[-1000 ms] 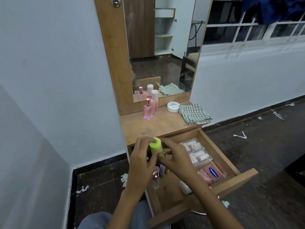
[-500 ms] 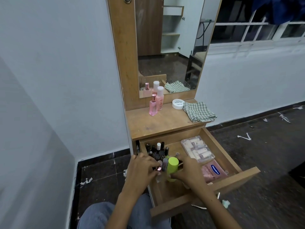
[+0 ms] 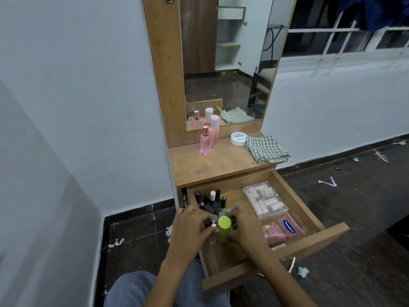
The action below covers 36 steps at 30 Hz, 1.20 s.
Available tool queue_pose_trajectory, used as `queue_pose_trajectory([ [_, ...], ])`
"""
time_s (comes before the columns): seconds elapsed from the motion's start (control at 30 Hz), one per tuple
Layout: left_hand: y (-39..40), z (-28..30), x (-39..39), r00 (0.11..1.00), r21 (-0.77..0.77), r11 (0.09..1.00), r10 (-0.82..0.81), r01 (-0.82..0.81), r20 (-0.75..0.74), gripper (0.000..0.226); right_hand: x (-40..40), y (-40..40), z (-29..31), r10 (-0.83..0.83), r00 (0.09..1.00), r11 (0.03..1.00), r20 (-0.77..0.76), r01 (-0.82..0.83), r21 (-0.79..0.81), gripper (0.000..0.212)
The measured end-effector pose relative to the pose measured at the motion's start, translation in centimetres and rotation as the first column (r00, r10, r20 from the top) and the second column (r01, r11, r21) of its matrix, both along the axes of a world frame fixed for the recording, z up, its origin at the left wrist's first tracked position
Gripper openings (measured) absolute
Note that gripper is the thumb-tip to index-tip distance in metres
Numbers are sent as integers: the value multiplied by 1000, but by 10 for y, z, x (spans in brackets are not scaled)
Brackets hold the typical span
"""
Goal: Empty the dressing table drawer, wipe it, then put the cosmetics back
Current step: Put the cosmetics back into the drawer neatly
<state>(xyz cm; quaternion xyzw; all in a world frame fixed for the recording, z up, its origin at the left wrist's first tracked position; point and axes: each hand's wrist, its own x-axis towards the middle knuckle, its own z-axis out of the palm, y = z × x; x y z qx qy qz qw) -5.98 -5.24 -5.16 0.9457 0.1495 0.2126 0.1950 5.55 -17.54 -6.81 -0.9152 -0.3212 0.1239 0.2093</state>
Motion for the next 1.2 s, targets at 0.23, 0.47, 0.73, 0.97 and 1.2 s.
queue_pose_trajectory([
  [0.23, 24, 22, 26, 989, 113, 988, 116, -105, -96, 45, 35, 8, 36, -71, 997, 986, 32, 66, 155, 20],
  [0.47, 43, 25, 55, 871, 313, 948, 199, -56, -448, 60, 69, 86, 66, -106, 993, 860, 46, 68, 505, 30],
  [0.73, 45, 22, 54, 856, 254, 966, 174, -52, -487, 61, 87, 145, 63, -196, 959, 814, 204, 43, 579, 51],
  [0.97, 43, 22, 54, 855, 218, 973, 178, -78, -487, 59, 97, 161, 58, -256, 946, 838, 200, 114, 534, 56],
  [1.2, 39, 22, 54, 841, 225, 971, 190, -84, -507, 60, 104, 157, 60, -300, 947, 794, 118, 179, 580, 29],
])
